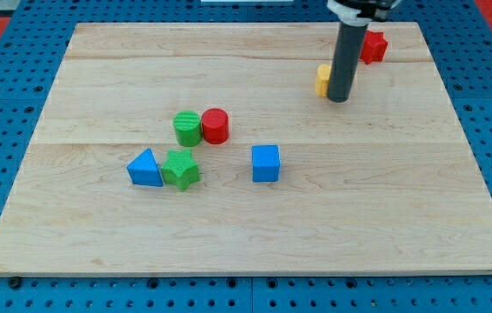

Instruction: Push the yellow heart and yellow hexagon towards the red star

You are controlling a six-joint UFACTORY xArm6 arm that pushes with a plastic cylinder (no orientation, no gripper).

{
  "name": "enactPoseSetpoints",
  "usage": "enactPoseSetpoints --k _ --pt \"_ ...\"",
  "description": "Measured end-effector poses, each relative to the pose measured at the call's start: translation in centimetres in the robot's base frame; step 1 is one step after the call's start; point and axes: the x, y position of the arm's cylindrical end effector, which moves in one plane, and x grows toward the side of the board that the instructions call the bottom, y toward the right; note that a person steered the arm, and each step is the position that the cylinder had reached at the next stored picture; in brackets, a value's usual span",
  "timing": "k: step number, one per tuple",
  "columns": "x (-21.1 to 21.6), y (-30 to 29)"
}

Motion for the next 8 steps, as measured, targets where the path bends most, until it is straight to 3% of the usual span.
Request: enactPoseSetpoints --k 1,3,4,5,6,8 --pt "-1.3 1.9" --pt "-4.5 0.0" --pt "-2.3 2.0" --pt "0.1 -2.4" --pt "-0.7 -7.2" --pt "-3.9 -2.6"
